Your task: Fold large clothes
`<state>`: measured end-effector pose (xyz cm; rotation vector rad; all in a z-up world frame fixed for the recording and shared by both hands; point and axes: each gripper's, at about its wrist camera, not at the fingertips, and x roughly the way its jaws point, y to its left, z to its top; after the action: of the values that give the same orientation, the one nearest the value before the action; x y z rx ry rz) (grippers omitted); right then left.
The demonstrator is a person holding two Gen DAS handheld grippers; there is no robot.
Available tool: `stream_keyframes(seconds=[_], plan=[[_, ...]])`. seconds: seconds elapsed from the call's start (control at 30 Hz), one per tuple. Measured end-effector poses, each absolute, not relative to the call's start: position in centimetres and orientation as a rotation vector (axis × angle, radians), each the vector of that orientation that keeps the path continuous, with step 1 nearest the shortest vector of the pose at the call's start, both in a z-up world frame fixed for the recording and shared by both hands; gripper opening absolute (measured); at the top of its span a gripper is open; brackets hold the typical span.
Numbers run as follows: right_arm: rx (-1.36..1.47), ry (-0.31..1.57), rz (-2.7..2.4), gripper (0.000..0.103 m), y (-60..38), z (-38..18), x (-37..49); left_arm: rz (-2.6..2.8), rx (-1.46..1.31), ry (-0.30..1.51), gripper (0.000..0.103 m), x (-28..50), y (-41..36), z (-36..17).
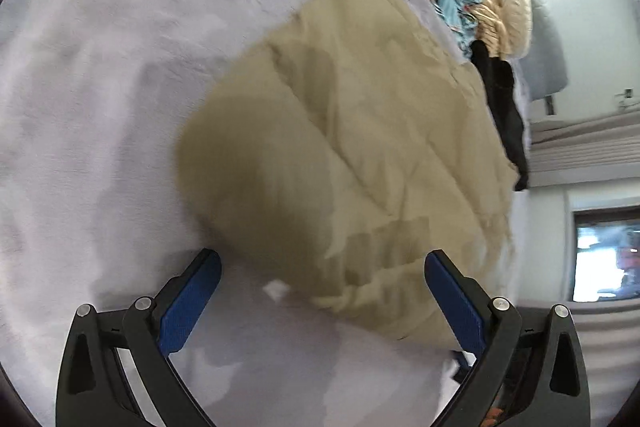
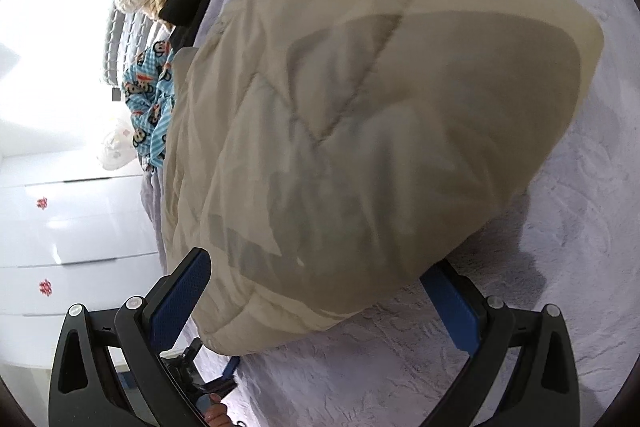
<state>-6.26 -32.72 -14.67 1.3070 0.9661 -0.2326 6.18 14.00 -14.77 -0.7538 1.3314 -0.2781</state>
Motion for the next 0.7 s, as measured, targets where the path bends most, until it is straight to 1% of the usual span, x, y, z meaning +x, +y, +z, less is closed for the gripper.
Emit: stream_keyframes(seconds=[0.17,0.3,0.4,0.7], plan=[[1.331,0.971,-0.199,0.103,-32.4,-15.5,-6.0,-0.318,-0.739,1.315,0.102,7.7,11.4,-15.5],[1.339,0.978,-0.165,0.103,-32.1,-15.8,-4.8,-0.342,-0.753,1.291,0.102,9.2,10.3,-14.6],[1.337,0.945,-0.154,0.103,-32.2,-15.5,-3.8,-0.328,-0.723,1.279,0.102,10.2,9.4,-14.4],[1.358,0.955,-0.154,0.103,-32.7,-17.4,-1.3,-0.281,-0.672,1.295,0.101,11.6,8.9,-16.5]])
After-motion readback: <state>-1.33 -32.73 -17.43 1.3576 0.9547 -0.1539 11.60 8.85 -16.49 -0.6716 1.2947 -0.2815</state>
